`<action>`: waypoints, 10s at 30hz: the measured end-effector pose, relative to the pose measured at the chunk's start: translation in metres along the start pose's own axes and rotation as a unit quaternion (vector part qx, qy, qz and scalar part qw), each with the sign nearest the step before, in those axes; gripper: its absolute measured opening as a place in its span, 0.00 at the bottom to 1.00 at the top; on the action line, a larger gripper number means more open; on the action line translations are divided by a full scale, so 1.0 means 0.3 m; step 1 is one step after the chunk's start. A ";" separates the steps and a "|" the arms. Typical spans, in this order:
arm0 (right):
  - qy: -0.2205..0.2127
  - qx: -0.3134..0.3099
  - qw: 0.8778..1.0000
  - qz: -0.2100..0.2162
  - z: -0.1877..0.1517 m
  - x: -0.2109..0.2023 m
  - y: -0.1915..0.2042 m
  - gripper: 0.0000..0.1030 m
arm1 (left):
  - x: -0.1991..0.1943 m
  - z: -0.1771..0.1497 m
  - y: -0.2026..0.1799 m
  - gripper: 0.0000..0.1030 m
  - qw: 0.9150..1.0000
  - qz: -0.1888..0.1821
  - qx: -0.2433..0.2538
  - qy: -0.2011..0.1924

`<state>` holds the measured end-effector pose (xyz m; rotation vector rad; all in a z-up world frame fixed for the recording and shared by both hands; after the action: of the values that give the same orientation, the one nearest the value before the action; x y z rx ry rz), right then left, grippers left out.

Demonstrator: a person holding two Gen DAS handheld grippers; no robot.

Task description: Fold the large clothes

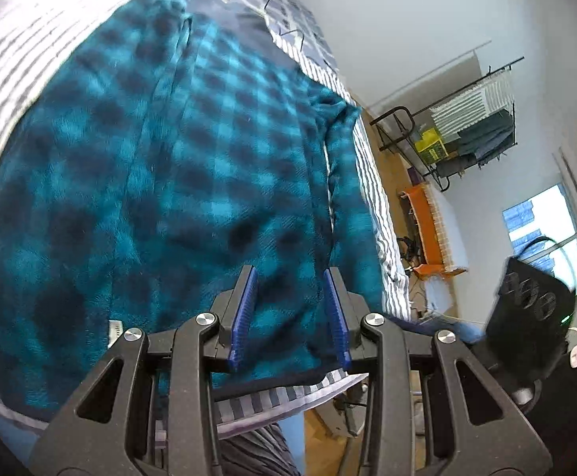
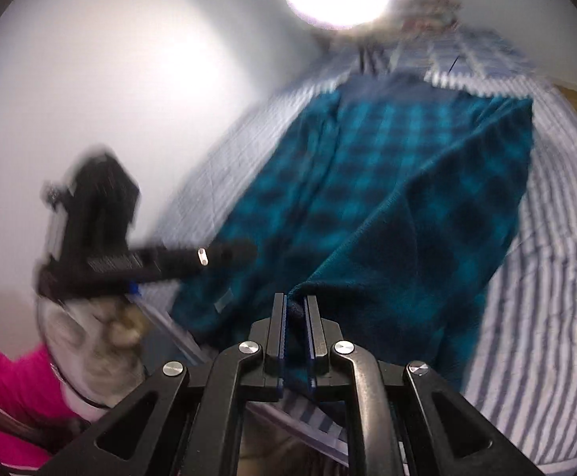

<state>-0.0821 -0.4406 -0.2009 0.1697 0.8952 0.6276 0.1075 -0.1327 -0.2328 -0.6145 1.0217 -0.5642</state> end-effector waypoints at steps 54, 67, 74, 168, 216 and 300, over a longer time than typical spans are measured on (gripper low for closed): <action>-0.027 0.030 0.927 -0.373 0.889 0.249 -0.767 0.00 | 0.164 -0.132 -0.047 0.04 0.988 -0.105 0.037 0.104; 0.052 -0.061 0.962 -0.261 0.905 0.759 -0.551 0.03 | 0.243 -0.165 0.071 0.04 0.991 -0.059 0.016 0.117; 0.041 -0.051 0.971 -0.228 0.844 0.660 -0.495 0.30 | 0.176 -0.147 0.062 0.04 0.993 -0.016 0.070 0.094; 0.027 0.109 0.987 -0.118 -0.280 -0.014 -0.341 0.24 | 0.376 -0.210 -0.104 0.05 0.983 0.068 0.149 0.082; -0.129 0.229 0.963 -0.057 0.159 -0.146 -0.656 0.61 | 0.361 -0.204 -0.346 0.07 0.982 0.024 0.173 0.068; 0.003 0.023 0.994 -0.110 0.359 0.381 -0.241 0.27 | -0.009 -0.157 0.059 0.53 1.000 0.010 0.020 0.002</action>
<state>0.0854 -0.4208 -0.2388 0.1094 0.9196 0.4031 0.0665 -0.1279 -0.2616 -0.5675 1.0161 -0.5675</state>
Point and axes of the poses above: each gripper's, at about its wrist camera, not at the fingertips, and x roughly the way its jaws point, y to its left, z to its top, the point moved 4 cm from there along x, roughly the way its jaws point, and after that the axes turned 5 degrees about -y, right-handed, at the moved point
